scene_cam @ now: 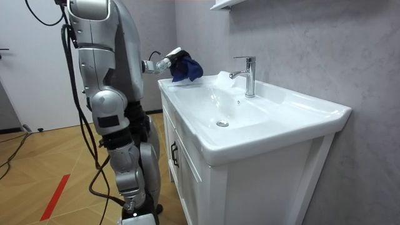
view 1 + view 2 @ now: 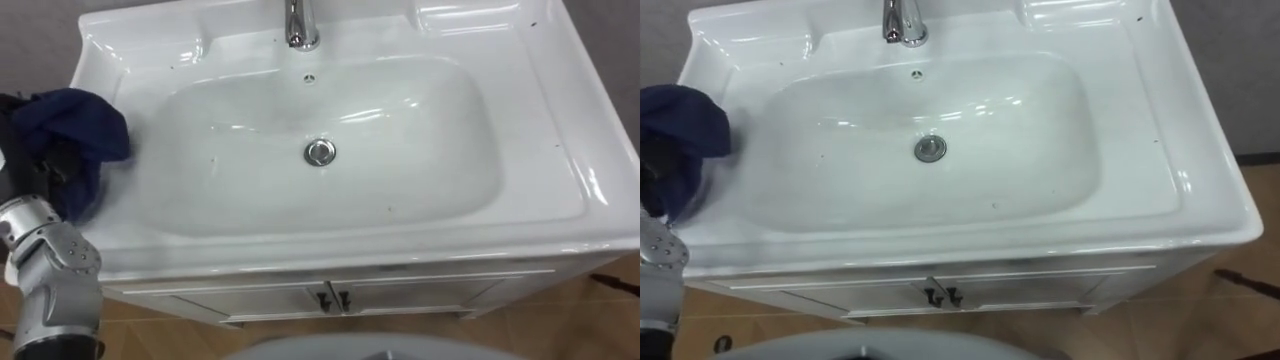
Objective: Wipe basin
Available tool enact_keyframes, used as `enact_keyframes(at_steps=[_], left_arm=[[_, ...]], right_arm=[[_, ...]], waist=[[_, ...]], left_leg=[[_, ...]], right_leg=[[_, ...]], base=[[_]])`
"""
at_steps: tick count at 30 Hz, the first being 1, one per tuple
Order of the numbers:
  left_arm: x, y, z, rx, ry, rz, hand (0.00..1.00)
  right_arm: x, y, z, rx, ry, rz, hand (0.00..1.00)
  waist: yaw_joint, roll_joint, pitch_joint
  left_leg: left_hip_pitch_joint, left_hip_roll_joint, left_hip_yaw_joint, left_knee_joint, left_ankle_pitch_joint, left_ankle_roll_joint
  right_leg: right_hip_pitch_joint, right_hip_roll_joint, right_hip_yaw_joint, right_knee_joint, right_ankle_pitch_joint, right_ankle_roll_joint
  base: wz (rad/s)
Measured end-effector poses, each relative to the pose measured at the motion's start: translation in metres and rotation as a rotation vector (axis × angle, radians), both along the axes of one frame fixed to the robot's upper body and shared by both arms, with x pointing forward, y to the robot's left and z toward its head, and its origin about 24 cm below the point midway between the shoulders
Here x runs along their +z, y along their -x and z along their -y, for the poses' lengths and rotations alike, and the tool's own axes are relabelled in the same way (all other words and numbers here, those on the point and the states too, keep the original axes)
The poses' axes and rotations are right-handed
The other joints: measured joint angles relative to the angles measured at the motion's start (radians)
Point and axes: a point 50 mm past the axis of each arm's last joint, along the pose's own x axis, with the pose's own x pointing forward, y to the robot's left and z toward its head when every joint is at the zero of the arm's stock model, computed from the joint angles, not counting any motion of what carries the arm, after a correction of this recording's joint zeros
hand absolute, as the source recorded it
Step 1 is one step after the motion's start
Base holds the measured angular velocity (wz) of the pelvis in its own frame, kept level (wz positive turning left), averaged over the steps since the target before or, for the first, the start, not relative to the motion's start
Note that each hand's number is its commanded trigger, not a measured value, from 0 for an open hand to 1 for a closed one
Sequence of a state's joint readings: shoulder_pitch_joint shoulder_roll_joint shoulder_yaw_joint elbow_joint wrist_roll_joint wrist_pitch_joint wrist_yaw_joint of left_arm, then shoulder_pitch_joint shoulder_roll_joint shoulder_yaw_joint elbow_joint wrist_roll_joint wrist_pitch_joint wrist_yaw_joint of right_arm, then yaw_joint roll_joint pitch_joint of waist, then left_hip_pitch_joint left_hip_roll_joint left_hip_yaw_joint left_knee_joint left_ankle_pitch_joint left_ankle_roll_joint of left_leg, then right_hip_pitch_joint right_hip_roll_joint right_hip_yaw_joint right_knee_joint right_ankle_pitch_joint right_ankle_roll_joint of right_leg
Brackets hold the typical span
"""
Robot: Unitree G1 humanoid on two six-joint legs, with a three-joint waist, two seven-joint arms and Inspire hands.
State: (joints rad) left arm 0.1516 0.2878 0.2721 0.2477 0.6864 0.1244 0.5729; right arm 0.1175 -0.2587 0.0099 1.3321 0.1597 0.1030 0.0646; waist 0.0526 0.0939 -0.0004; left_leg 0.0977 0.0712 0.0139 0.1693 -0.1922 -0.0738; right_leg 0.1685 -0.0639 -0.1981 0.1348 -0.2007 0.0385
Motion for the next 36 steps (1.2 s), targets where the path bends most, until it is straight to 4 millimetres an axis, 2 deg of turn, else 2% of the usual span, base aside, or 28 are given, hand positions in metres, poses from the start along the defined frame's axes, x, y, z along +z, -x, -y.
enact_keyframes(at_steps=[5,13,23,24,25,26,27,28,36], left_arm=[[-0.014,0.006,-0.004,0.023,0.02,-0.063,1.0],[-0.019,0.008,-0.004,0.023,0.029,-0.092,1.0],[-0.021,0.005,0.003,-0.007,0.036,-0.1,1.0],[-0.022,0.005,0.004,-0.009,0.036,-0.101,0.96],[-0.022,0.005,0.005,-0.014,0.037,-0.102,0.89],[-0.023,0.005,0.005,-0.015,0.04,-0.104,0.52],[-0.023,0.005,0.006,-0.015,0.041,-0.104,0.41],[-0.023,0.005,0.006,-0.015,0.041,-0.104,0.0],[-0.024,0.005,0.006,-0.015,0.046,-0.108,0.0]], right_arm=[[0.0,0.001,0.0,0.011,-0.002,-0.005,0.0],[-0.001,-0.002,-0.002,0.008,-0.005,0.014,0.0],[-0.001,-0.001,-0.003,-0.001,-0.009,0.004,0.0],[-0.001,-0.001,-0.003,-0.002,-0.009,0.003,0.0],[-0.001,0.0,-0.004,-0.002,-0.011,0.001,0.0],[-0.002,0.0,-0.005,-0.003,-0.014,-0.002,0.0],[-0.002,0.0,-0.005,-0.004,-0.015,-0.002,0.0],[-0.002,0.0,-0.005,-0.004,-0.016,-0.003,0.0],[-0.002,-0.001,-0.006,-0.004,-0.018,0.001,0.0]], waist=[[-0.032,0.001,0.0009],[-0.075,-0.005,0.0039],[-0.092,-0.008,0.0033],[-0.091,-0.008,0.0034],[-0.091,-0.01,0.0047],[-0.089,-0.013,0.0052],[-0.088,-0.014,0.0046],[-0.089,-0.015,0.0049],[-0.088,-0.016,0.0041]], left_leg=[[0.003,0.0,-0.002,0.001,0.0,0.0],[0.004,-0.001,-0.001,0.005,0.0,0.0],[0.005,-0.001,0.008,0.0,0.0,0.0],[0.007,-0.001,0.008,-0.001,0.0,0.0],[0.012,-0.001,0.009,-0.003,0.0,0.0],[0.019,-0.001,0.01,-0.004,0.0,0.0],[0.019,-0.001,0.011,-0.004,0.0,0.0],[0.019,-0.001,0.011,-0.004,0.0,0.0],[0.024,-0.001,0.013,-0.003,0.0,0.0]], right_leg=[[0.006,0.0,-0.005,0.0,0.0,0.0],[0.002,-0.001,-0.003,-0.002,-0.001,0.002],[-0.001,-0.001,0.003,-0.002,-0.001,0.002],[-0.001,-0.001,0.003,-0.001,-0.001,0.002],[0.003,-0.001,0.004,-0.001,-0.002,0.002],[0.008,-0.001,0.005,-0.002,-0.002,0.003],[0.009,-0.001,0.006,-0.002,-0.002,0.003],[0.008,-0.001,0.006,-0.002,-0.002,0.003],[0.012,-0.002,0.006,0.0,-0.002,0.003]], base=[[0.03],[-0.01],[-0.01],[0.0],[0.0],[0.0],[0.0],[0.0],[0.0]])
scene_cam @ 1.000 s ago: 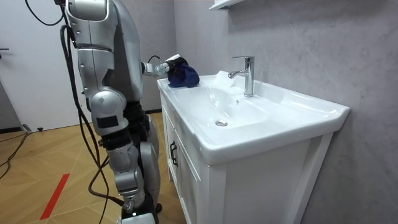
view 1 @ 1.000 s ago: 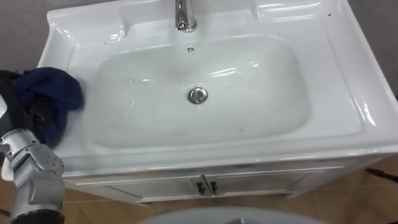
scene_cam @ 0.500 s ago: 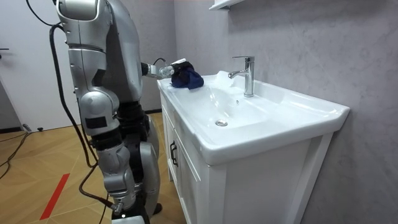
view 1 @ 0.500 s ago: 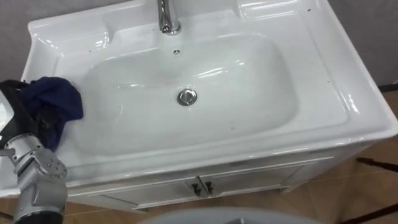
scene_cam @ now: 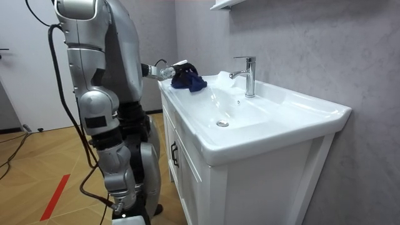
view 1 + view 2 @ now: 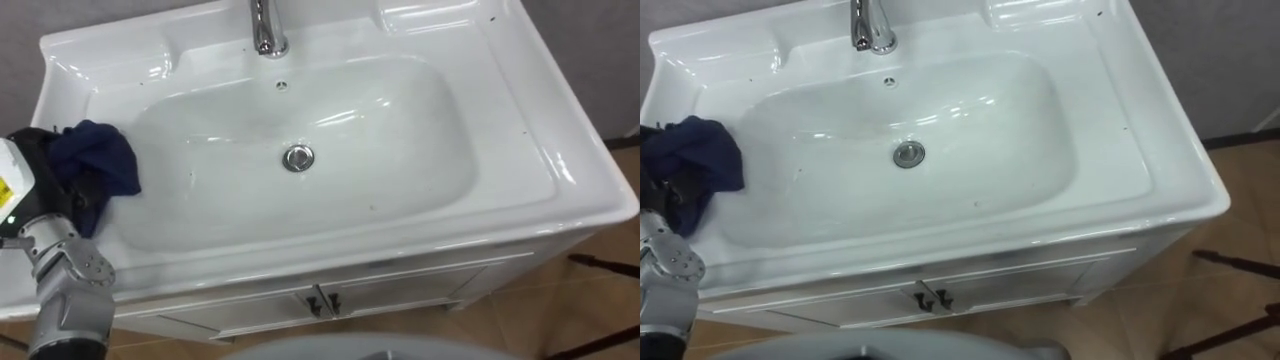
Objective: Wipe basin
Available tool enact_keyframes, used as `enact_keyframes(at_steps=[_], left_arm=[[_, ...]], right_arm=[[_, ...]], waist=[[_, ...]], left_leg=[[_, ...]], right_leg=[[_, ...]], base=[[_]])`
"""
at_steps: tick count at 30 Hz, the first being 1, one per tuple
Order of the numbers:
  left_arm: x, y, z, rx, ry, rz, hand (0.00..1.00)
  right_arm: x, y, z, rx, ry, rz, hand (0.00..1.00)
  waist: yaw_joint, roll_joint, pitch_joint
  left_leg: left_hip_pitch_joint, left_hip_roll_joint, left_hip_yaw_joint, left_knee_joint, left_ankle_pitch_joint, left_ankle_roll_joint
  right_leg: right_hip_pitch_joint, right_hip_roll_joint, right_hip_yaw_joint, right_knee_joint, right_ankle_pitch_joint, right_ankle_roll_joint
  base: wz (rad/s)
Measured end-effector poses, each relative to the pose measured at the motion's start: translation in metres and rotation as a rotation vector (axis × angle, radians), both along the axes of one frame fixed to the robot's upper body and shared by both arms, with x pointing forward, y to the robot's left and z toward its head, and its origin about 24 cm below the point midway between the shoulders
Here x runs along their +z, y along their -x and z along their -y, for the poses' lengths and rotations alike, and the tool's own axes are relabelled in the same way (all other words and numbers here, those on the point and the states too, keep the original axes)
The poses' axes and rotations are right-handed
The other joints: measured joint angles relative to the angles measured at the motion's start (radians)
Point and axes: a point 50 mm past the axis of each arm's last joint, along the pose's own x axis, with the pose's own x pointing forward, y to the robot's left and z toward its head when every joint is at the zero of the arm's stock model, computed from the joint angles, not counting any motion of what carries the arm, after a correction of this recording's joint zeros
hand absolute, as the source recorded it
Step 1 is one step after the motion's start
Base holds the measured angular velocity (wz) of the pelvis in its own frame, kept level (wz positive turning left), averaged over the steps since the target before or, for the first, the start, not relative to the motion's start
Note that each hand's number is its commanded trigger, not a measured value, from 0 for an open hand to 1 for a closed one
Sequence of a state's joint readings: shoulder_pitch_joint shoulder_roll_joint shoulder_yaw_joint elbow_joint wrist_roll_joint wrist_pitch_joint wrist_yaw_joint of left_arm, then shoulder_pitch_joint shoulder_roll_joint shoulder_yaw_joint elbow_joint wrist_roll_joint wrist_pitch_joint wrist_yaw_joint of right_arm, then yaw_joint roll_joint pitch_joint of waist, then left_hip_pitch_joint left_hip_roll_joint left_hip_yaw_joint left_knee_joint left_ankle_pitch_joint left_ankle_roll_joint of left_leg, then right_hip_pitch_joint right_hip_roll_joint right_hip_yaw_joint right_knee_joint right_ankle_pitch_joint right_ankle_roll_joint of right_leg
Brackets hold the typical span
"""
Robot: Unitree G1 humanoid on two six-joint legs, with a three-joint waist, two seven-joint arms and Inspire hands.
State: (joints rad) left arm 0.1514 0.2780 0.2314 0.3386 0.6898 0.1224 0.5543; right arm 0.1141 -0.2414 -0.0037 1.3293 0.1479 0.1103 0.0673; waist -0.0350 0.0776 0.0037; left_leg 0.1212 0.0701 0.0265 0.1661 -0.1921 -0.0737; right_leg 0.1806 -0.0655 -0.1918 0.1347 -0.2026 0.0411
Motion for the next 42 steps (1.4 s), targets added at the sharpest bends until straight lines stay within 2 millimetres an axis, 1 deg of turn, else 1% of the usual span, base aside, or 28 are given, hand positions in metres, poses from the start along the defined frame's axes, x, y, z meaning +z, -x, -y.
enact_keyframes(at_steps=[3,4,9,17,21,30,36,41,42], left_arm=[[-0.001,0.0,0.0,-0.002,0.004,-0.006,0.0],[-0.001,0.0,0.0,-0.005,0.008,-0.011,0.0],[-0.001,0.0,0.0,-0.006,0.011,-0.013,0.0],[-0.003,0.0,-0.001,0.001,0.025,-0.019,0.0],[-0.002,-0.002,0.0,-0.002,0.024,-0.01,0.0],[0.016,-0.012,0.0,-0.008,0.023,0.084,0.0],[0.031,-0.019,0.004,-0.031,0.007,0.149,0.0],[0.053,-0.028,0.01,-0.067,-0.016,0.253,0.0],[0.055,-0.029,0.011,-0.071,-0.018,0.261,0.0]], right_arm=[[0.0,0.002,0.0,-0.001,0.0,-0.004,0.0],[0.0,0.002,0.0,-0.002,0.0,-0.004,0.0],[0.0,0.003,0.001,-0.019,0.002,-0.002,0.0],[0.0,0.002,0.0,-0.021,-0.001,0.001,0.0],[0.0,0.002,0.0,-0.021,0.004,-0.001,0.0],[0.0,0.0,0.0,-0.024,0.009,-0.004,0.0],[0.0,0.0,0.0,-0.062,0.002,0.009,0.0],[0.0,-0.002,0.0,-0.062,0.004,0.013,0.0],[0.0,-0.002,0.0,-0.061,0.006,0.014,0.0]], waist=[[0.0,0.0,0.0001],[0.0,0.001,-0.0016],[0.0,0.004,-0.0035],[0.0,0.001,-0.0055],[0.003,0.002,-0.0062],[0.013,0.001,-0.0076],[0.016,0.003,-0.0082],[0.016,0.006,-0.0086],[0.016,0.007,-0.0086]], left_leg=[[0.009,0.0,0.0,0.0,0.0,0.0],[0.011,0.0,0.0,0.0,0.0,0.0],[0.012,0.0,0.0,0.0,0.0,0.0],[0.013,0.0,0.001,0.0,0.0,0.0],[0.013,0.0,0.005,0.0,0.0,0.0],[0.005,0.0,0.019,-0.001,0.0,0.0],[0.004,0.002,0.023,-0.001,0.0,0.0],[-0.004,0.002,0.023,0.002,0.0,0.0],[-0.005,0.002,0.023,0.002,0.0,0.0]], right_leg=[[0.011,0.0,0.0,-0.001,0.0,0.0],[0.012,0.0,0.001,-0.001,0.0,0.0],[0.012,0.0,0.003,-0.001,0.0,0.0],[0.012,0.0,0.004,0.001,0.0,0.0],[0.01,0.0,0.014,0.0,0.0,0.0],[-0.006,0.0,0.022,0.001,0.0,0.0],[-0.007,0.001,0.024,0.001,0.0,0.0],[-0.013,0.001,0.022,0.002,0.0,0.0],[-0.015,0.001,0.023,0.002,0.001,0.0]], base=[[0.0],[0.0],[0.0],[0.0],[-0.02],[-0.03],[-0.01],[0.0],[0.0]])
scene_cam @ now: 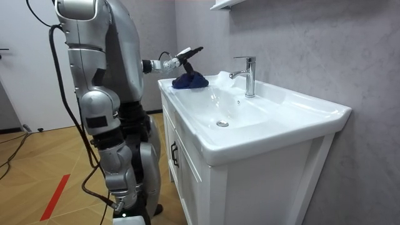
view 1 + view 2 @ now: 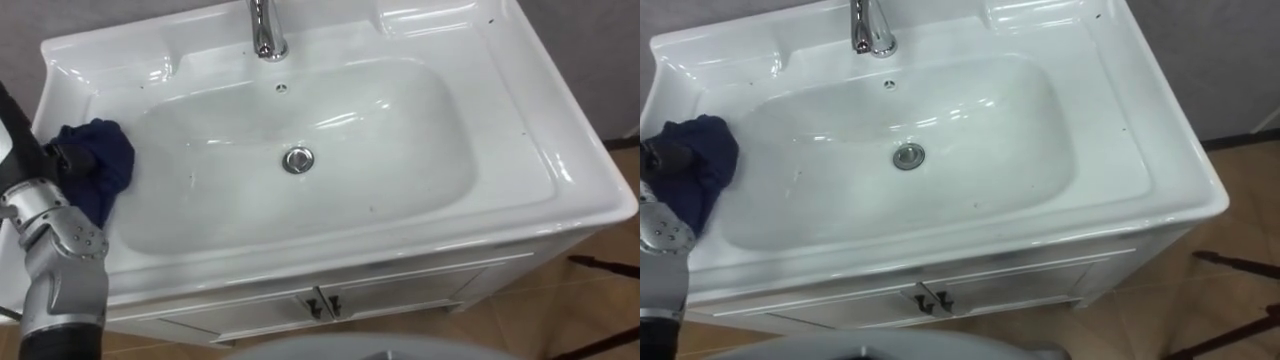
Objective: Wipe basin
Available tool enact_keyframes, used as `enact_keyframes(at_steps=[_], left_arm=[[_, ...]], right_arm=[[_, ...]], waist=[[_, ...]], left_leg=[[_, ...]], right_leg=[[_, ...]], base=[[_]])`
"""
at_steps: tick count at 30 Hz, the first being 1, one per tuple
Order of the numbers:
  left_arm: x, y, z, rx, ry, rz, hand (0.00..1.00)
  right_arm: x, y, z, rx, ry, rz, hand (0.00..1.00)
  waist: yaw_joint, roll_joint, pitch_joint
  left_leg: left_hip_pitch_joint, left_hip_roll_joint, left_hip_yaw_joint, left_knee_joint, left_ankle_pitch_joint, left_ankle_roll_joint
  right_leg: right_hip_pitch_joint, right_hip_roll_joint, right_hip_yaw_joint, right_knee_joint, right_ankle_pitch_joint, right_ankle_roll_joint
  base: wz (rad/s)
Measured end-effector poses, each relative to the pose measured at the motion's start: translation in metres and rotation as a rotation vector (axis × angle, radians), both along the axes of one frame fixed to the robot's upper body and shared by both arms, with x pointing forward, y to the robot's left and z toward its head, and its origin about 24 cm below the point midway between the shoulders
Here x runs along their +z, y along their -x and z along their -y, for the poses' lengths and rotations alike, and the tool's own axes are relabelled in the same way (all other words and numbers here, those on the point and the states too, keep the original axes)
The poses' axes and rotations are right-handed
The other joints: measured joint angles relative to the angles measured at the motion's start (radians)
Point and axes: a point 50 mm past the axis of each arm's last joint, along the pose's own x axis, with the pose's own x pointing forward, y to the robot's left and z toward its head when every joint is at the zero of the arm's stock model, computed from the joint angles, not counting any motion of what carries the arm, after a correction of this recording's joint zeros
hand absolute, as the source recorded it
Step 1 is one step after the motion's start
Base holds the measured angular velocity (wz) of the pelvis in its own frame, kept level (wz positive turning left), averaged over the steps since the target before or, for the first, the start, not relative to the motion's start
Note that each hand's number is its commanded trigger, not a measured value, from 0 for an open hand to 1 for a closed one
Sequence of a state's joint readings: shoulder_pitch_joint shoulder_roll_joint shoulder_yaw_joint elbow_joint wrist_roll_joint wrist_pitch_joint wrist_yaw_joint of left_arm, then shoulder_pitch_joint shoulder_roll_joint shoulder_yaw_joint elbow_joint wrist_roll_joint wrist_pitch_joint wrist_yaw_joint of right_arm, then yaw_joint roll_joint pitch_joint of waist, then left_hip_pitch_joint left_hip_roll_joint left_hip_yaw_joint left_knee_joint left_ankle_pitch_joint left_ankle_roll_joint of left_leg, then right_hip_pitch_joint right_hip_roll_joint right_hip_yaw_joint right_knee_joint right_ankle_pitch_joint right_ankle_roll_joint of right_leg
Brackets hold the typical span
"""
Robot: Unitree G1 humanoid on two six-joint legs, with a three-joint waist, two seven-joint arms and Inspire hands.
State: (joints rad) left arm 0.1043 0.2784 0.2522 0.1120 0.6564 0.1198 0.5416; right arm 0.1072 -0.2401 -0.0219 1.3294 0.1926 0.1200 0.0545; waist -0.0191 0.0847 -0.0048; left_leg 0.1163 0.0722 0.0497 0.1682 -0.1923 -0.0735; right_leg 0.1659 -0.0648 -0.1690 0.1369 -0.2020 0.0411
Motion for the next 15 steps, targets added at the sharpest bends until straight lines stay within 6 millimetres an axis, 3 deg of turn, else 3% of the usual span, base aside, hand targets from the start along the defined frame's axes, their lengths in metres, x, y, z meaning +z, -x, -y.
enact_keyframes(at_steps=[15], left_arm=[[0.021,-0.009,-0.009,-0.008,0.076,0.141,0.0]], right_arm=[[0.001,-0.003,0.002,0.005,0.015,0.027,0.0]], waist=[[0.011,0.012,0.0049]], left_leg=[[-0.016,0.0,-0.004,0.0,0.0,0.0]], right_leg=[[-0.014,0.0,-0.001,0.0,0.0,0.0]], base=[[0.01]])
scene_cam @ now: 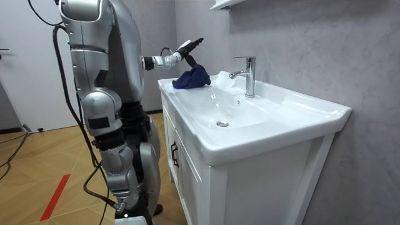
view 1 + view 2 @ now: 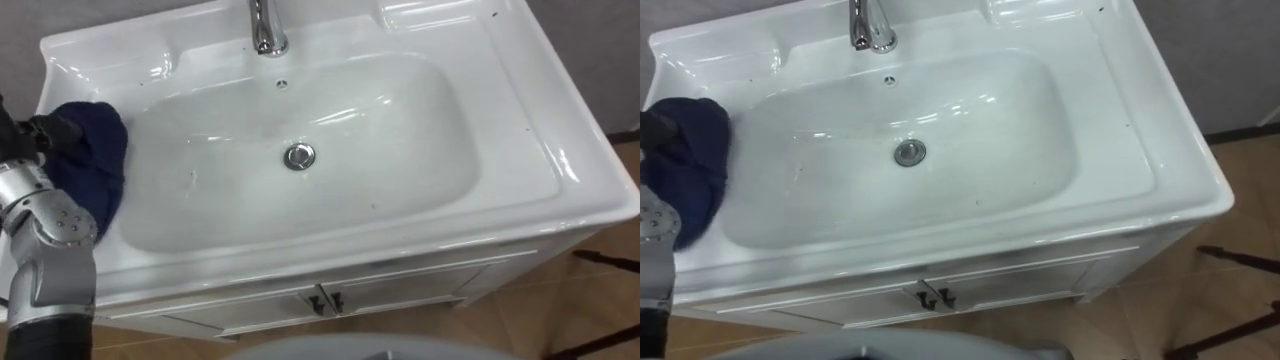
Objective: Wipe basin
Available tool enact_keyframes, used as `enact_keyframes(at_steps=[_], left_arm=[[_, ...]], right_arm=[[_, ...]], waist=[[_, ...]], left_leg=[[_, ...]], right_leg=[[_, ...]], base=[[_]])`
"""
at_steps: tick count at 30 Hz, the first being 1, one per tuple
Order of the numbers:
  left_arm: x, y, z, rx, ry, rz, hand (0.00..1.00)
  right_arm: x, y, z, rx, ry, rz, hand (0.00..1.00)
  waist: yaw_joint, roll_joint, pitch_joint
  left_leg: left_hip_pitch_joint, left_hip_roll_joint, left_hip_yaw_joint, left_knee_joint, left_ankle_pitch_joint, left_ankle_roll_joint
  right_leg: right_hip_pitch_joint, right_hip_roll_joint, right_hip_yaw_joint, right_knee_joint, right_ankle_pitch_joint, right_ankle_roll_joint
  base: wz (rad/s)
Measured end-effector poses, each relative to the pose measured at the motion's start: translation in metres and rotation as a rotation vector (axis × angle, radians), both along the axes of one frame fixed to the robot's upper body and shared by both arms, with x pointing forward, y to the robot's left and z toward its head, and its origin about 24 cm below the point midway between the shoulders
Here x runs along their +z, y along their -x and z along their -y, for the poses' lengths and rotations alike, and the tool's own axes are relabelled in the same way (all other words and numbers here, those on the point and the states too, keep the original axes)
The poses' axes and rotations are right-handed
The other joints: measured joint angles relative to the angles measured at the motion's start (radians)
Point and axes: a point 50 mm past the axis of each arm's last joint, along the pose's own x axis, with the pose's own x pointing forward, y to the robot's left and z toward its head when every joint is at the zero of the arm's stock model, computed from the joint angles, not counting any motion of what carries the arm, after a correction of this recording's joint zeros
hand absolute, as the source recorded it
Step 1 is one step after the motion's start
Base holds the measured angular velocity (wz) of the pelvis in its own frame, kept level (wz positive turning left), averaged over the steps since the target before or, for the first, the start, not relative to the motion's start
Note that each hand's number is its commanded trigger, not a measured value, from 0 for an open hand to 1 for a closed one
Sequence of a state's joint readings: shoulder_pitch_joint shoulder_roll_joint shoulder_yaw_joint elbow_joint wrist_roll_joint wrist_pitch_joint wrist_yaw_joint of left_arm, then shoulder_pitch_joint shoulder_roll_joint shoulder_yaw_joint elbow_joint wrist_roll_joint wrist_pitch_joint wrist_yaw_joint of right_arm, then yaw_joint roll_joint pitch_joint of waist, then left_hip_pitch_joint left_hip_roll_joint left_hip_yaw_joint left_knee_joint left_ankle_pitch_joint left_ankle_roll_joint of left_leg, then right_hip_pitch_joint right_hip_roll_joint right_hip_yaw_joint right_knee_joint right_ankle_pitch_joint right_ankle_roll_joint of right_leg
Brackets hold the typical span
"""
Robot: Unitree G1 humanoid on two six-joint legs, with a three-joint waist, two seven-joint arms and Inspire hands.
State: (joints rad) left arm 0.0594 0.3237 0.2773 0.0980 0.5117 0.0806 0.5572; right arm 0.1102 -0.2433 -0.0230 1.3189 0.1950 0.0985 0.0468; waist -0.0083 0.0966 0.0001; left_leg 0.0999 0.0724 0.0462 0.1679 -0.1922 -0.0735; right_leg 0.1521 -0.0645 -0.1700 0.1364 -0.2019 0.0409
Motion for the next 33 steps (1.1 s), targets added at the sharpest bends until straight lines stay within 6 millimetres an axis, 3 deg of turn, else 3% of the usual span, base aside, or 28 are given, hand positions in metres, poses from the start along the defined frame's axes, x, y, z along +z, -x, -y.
enact_keyframes(at_steps=[5,12,17,23,28,33], left_arm=[[0.014,0.001,-0.015,0.063,-0.01,0.056,0.0],[0.015,0.005,-0.027,0.091,0.002,0.001,0.0],[-0.003,0.002,-0.026,0.051,0.033,-0.226,0.0],[-0.049,0.015,-0.015,-0.077,0.136,-0.615,0.0],[-0.057,0.018,-0.015,-0.111,0.209,-0.715,0.0],[-0.058,0.017,-0.013,-0.144,0.247,-0.761,0.0]], right_arm=[[0.0,0.002,0.001,-0.002,0.001,-0.005,0.0],[0.001,0.008,0.002,-0.014,-0.018,-0.024,0.0],[0.002,0.006,0.005,-0.01,-0.039,-0.051,0.0],[0.002,0.004,0.006,-0.018,-0.029,-0.056,0.0],[0.003,0.001,0.009,-0.015,-0.016,-0.052,0.0],[0.005,0.0,0.014,-0.02,0.01,-0.049,0.0]], waist=[[0.016,0.001,-0.0004],[0.043,0.001,-0.0006],[0.042,0.005,-0.0001],[0.042,0.008,0.0003],[0.044,0.019,-0.0052],[0.042,0.029,-0.0001]], left_leg=[[-0.001,0.0,0.001,-0.003,0.0,0.0],[-0.001,-0.001,0.0,-0.002,0.0,0.0],[-0.003,-0.002,-0.008,0.002,0.0,0.0],[-0.004,-0.002,-0.003,0.004,0.0,0.0],[-0.005,-0.002,-0.003,0.004,0.0,0.0],[-0.006,-0.002,-0.003,0.004,0.0,0.0]], right_leg=[[0.004,0.0,-0.002,0.0,0.0,0.0],[0.004,0.0,-0.003,0.0,0.0,0.0],[0.006,-0.003,-0.023,0.0,0.0,0.001],[0.004,-0.003,-0.018,0.0,-0.001,0.001],[0.005,-0.003,-0.02,0.0,-0.001,0.001],[0.005,-0.003,-0.022,0.0,-0.001,0.001]], base=[[-0.01],[0.02],[0.08],[-0.01],[0.0],[0.0]])
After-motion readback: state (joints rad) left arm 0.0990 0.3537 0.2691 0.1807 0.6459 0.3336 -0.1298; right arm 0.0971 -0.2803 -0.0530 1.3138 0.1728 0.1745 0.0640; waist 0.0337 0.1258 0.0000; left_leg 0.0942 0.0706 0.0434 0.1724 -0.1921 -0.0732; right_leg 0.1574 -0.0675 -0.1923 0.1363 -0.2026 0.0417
